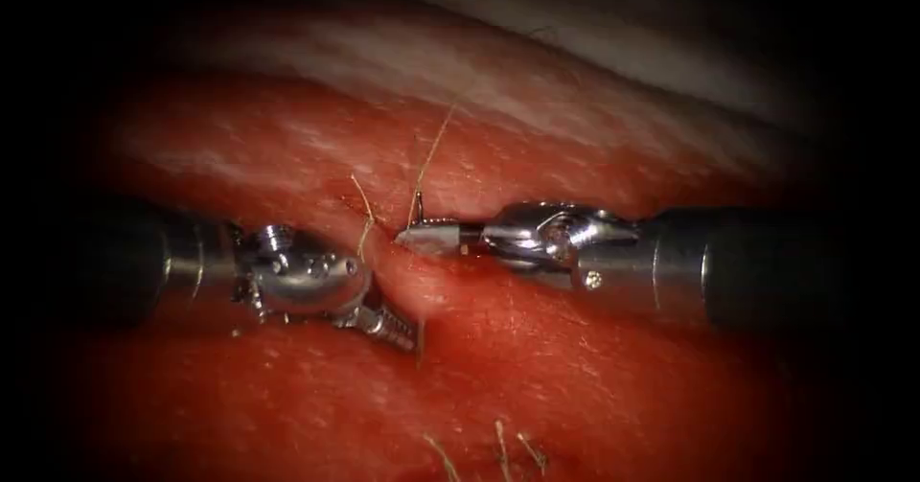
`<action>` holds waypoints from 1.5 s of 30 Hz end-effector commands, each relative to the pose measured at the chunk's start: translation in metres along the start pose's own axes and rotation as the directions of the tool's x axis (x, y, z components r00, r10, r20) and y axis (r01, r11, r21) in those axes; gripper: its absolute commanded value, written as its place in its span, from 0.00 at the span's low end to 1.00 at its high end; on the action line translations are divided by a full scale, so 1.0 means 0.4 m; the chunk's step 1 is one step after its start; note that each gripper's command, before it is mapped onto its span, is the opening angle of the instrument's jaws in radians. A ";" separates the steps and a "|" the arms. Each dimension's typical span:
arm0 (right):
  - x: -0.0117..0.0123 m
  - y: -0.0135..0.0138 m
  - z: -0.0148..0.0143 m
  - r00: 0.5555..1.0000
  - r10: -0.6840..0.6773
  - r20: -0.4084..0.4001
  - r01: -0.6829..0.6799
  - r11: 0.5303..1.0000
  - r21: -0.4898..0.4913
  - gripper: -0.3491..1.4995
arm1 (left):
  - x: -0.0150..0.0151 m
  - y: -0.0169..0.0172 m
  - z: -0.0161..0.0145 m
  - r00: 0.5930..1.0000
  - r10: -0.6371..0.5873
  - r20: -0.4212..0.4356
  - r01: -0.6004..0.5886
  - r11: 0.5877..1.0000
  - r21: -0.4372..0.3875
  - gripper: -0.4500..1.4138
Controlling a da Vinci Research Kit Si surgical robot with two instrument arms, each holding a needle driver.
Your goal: Wound Closure
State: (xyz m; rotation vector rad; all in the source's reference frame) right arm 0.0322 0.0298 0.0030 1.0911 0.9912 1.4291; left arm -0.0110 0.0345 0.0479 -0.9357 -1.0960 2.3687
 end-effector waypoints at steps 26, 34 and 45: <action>0.0086 0.0023 -0.0113 0.873 -0.481 -0.080 0.451 0.860 -0.238 0.83 | 0.0058 0.0056 -0.0048 0.910 0.373 -0.179 -0.361 0.927 0.095 0.57; 0.0084 0.0037 -0.0110 0.871 -0.485 -0.082 0.455 0.858 -0.239 0.82 | 0.0110 0.0050 -0.0044 0.855 0.416 -0.309 -0.398 0.909 0.122 0.56; 0.0082 0.0036 -0.0111 0.871 -0.485 -0.080 0.456 0.858 -0.237 0.82 | 0.0076 0.0016 -0.0013 0.838 0.434 -0.332 -0.434 0.897 0.080 0.05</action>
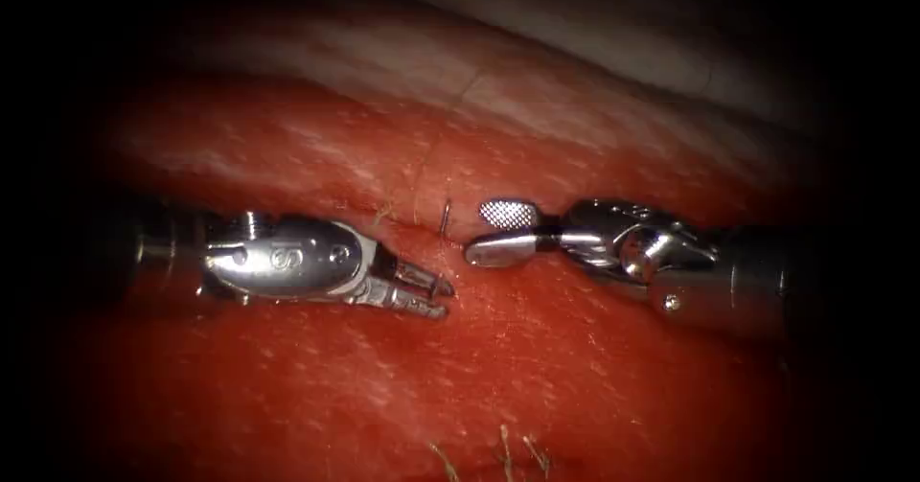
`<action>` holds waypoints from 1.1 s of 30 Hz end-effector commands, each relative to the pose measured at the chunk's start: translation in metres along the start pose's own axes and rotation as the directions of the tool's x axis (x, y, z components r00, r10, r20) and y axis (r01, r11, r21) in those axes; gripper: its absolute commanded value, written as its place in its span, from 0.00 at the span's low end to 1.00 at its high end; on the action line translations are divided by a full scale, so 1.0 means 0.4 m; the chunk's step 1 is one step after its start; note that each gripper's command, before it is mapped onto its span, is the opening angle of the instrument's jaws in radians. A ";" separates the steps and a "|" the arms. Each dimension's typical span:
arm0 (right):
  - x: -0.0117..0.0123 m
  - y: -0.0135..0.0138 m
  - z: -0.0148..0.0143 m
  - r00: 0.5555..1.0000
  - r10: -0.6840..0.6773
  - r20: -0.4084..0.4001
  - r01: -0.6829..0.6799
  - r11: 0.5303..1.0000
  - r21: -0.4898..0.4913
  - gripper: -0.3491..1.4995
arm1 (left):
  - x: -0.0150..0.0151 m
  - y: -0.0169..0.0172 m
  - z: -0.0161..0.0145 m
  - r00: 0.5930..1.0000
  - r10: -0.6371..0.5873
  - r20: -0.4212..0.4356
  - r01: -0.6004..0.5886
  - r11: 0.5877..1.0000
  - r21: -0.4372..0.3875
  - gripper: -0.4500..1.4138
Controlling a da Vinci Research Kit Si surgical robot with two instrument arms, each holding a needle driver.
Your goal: Wound Closure
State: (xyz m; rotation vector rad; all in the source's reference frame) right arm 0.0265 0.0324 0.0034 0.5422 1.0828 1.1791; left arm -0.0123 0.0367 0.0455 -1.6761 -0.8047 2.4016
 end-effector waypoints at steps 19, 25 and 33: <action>0.0003 -0.0012 0.0016 1.000 -0.006 -0.002 0.006 1.000 0.002 0.82 | 0.0077 0.0026 -0.0040 0.564 -0.821 -0.086 0.754 0.555 -0.352 0.05; 0.0000 -0.0015 0.0013 1.000 -0.012 -0.001 0.012 1.000 0.002 0.82 | 0.0143 0.0049 -0.0103 0.537 -0.839 -0.085 0.739 0.517 -0.432 0.05; 0.0006 -0.0030 0.0006 1.000 -0.024 0.000 0.024 1.000 -0.001 0.82 | 0.0291 0.0088 -0.0187 0.549 -0.825 -0.133 0.671 0.530 -0.518 0.05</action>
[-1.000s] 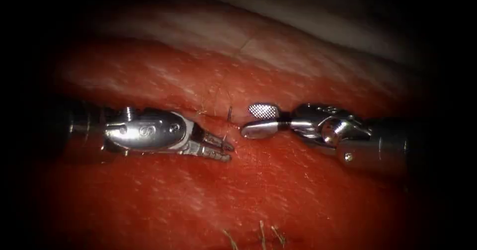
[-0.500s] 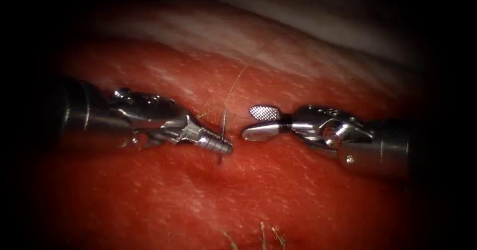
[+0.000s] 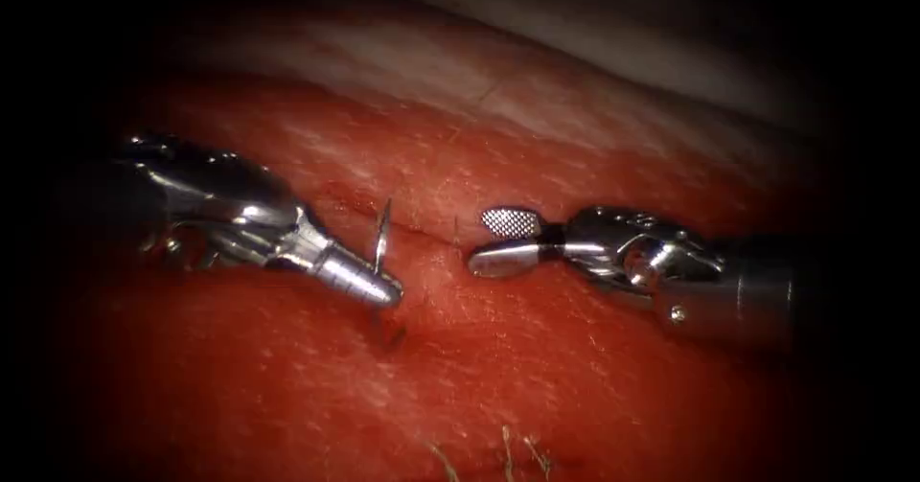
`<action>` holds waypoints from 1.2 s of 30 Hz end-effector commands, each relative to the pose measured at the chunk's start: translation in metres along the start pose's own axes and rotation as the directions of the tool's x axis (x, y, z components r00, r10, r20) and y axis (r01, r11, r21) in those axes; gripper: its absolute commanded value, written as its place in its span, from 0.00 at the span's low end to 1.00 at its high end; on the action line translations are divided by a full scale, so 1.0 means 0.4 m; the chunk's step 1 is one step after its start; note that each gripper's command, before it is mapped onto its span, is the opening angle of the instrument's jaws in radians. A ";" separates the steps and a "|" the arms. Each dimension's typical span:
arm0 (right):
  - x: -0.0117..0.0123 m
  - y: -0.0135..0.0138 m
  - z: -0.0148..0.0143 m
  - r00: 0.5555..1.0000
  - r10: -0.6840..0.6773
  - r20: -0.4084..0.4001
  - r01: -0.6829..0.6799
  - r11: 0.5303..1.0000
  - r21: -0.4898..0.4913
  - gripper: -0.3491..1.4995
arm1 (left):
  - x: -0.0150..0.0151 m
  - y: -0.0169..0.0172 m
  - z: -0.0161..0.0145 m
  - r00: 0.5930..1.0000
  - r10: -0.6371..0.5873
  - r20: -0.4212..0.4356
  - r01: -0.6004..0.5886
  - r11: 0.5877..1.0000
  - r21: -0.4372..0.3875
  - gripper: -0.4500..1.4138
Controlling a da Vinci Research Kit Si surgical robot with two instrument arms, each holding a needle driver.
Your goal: Wound Closure
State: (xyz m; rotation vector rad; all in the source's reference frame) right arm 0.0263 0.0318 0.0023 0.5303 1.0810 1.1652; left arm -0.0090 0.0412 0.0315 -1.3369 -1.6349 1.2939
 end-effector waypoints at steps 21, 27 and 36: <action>0.0039 -0.0235 0.0065 0.941 -0.294 0.164 0.305 0.951 -0.045 0.72 | 0.0048 0.0084 -0.0074 0.686 0.720 0.101 -0.723 0.660 0.203 0.05; 0.0018 -0.0200 0.0085 0.938 -0.306 0.165 0.319 0.945 -0.064 0.65 | 0.0056 0.0105 -0.0073 0.680 0.726 0.100 -0.727 0.651 0.218 0.05; -0.0032 -0.0211 0.0088 0.914 -0.318 0.251 0.326 0.945 0.012 0.00 | 0.0067 0.0131 -0.0087 0.665 0.740 0.100 -0.739 0.635 0.225 0.05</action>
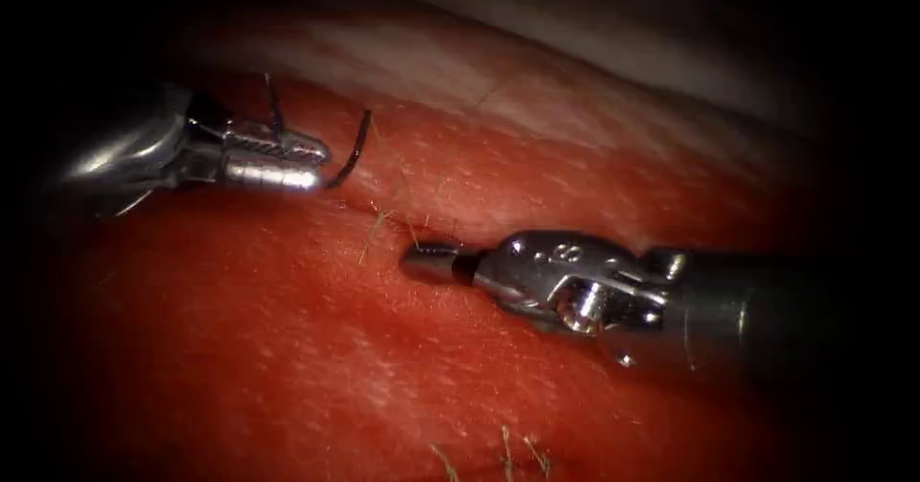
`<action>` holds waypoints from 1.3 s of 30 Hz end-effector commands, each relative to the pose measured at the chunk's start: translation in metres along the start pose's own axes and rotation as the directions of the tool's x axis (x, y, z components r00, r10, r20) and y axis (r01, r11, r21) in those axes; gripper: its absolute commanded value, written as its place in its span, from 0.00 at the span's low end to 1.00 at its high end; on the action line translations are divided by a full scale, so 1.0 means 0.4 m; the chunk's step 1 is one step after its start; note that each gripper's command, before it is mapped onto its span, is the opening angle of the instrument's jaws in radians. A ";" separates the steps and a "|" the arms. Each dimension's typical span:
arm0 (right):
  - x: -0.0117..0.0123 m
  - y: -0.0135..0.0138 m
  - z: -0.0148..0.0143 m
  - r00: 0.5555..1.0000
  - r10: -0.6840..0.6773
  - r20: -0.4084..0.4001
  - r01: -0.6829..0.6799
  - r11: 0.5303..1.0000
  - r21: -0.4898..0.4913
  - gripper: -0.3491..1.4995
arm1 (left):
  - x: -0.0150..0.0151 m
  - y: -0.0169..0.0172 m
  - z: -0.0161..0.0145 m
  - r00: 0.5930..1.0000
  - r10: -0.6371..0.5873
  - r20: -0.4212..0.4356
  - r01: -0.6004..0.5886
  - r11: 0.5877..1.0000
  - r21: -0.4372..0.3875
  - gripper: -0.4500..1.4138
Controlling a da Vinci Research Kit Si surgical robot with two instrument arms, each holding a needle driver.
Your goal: Wound Closure
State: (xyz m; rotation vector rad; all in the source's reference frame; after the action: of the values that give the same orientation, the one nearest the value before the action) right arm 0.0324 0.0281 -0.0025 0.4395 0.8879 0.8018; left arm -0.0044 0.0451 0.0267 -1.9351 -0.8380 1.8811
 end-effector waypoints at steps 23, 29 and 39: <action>0.0143 -0.0295 -0.0093 0.988 0.141 -0.060 -0.133 0.984 0.115 0.00 | -0.0046 0.0012 -0.0014 0.999 0.050 0.009 -0.050 0.998 0.025 0.05; 0.0140 -0.0243 -0.0087 0.992 -0.087 -0.092 0.090 0.995 0.031 0.77 | -0.0051 0.0006 -0.0035 0.998 0.062 0.011 -0.062 0.998 0.027 0.05; 0.0089 -0.0090 -0.0135 0.973 -0.201 -0.115 0.188 0.976 -0.109 0.84 | 0.0009 0.0012 -0.0187 0.998 0.066 0.020 -0.068 0.994 0.089 0.05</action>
State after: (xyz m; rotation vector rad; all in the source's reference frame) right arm 0.0301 0.0283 -0.0102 0.2096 0.9844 0.6927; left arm 0.0036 0.0468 0.0262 -1.9184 -0.6852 1.9433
